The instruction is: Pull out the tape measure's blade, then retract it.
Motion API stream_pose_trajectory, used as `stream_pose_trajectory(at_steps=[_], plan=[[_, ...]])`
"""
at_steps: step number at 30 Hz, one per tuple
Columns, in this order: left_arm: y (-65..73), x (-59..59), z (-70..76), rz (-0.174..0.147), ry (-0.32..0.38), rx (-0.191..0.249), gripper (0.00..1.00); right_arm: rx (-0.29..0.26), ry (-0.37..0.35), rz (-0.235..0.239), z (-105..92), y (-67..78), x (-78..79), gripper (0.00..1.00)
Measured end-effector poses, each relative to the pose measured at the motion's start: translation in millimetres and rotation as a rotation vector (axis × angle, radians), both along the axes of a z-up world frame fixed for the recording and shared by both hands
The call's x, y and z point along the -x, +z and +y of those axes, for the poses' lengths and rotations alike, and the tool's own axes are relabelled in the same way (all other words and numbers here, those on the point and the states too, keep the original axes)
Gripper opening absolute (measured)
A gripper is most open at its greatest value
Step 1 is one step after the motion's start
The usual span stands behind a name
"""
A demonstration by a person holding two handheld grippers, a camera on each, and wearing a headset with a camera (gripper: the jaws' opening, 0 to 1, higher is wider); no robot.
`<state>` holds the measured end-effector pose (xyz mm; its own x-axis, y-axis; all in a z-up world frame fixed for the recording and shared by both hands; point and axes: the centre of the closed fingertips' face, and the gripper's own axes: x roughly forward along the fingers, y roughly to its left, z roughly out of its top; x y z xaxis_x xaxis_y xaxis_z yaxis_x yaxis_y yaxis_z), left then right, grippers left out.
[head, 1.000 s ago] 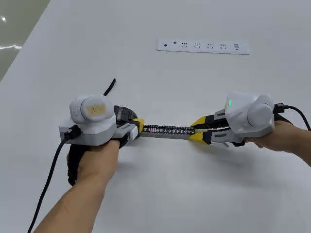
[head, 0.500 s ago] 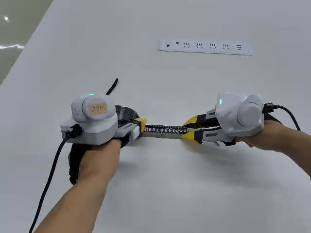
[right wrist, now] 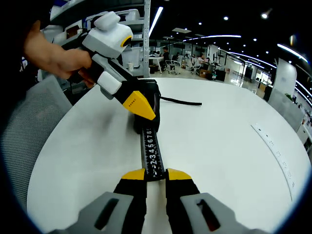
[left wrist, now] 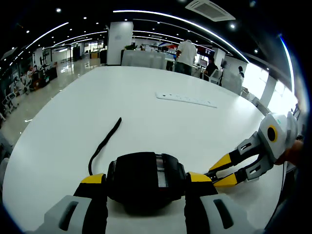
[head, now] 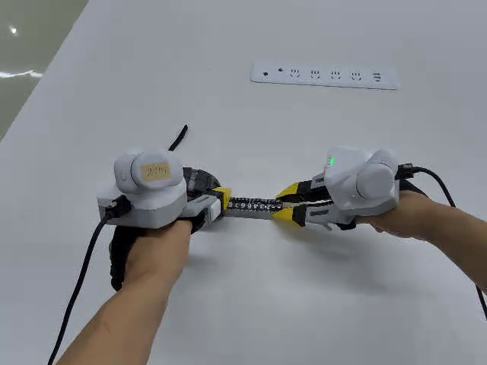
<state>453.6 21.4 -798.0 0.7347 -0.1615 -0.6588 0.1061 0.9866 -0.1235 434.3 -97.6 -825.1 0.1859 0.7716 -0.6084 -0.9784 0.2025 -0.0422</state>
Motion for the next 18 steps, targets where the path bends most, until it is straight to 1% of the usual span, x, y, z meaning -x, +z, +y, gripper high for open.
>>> stream_pose_trajectory(at_steps=[18], plan=[[0.9,-0.3,-1.2,0.005,0.005,0.016,0.61,-0.013,0.017,-0.012,30.7,0.8,-4.2,0.13]])
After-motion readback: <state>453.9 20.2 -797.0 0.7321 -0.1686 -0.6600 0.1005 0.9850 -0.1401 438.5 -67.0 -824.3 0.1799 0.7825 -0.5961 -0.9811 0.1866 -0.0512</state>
